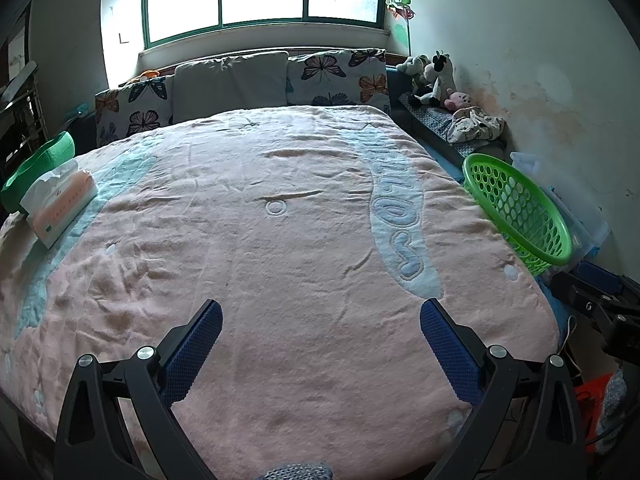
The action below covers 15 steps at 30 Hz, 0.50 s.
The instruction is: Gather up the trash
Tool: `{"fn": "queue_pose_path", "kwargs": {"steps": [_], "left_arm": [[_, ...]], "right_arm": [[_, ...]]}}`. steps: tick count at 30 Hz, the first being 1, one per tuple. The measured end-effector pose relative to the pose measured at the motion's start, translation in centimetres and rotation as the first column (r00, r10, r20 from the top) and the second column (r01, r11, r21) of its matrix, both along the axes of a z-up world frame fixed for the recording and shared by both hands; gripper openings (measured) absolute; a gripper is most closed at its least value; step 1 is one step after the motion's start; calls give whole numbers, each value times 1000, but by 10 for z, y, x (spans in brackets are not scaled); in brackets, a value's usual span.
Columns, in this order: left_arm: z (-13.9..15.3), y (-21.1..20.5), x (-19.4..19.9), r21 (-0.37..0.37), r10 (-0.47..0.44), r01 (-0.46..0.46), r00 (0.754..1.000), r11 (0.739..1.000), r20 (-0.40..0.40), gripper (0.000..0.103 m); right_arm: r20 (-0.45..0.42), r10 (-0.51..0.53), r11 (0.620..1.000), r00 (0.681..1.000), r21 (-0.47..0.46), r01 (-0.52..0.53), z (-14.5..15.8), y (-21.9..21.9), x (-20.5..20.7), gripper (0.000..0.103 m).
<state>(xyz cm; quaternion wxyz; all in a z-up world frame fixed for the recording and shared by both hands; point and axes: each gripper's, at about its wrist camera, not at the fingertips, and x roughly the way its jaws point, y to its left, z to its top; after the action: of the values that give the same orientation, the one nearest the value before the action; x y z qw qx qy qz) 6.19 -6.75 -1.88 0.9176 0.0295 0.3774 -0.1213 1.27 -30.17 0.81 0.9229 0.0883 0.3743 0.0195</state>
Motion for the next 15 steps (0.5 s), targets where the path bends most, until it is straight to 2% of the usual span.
{"fn": "queue_pose_path", "kwargs": {"steps": [15], "left_arm": [[-3, 3, 2, -1, 12, -12, 1000, 1000, -10, 96]], "right_arm": [[-6, 5, 1000, 1000, 2, -5, -2, 2, 3, 92]]}}
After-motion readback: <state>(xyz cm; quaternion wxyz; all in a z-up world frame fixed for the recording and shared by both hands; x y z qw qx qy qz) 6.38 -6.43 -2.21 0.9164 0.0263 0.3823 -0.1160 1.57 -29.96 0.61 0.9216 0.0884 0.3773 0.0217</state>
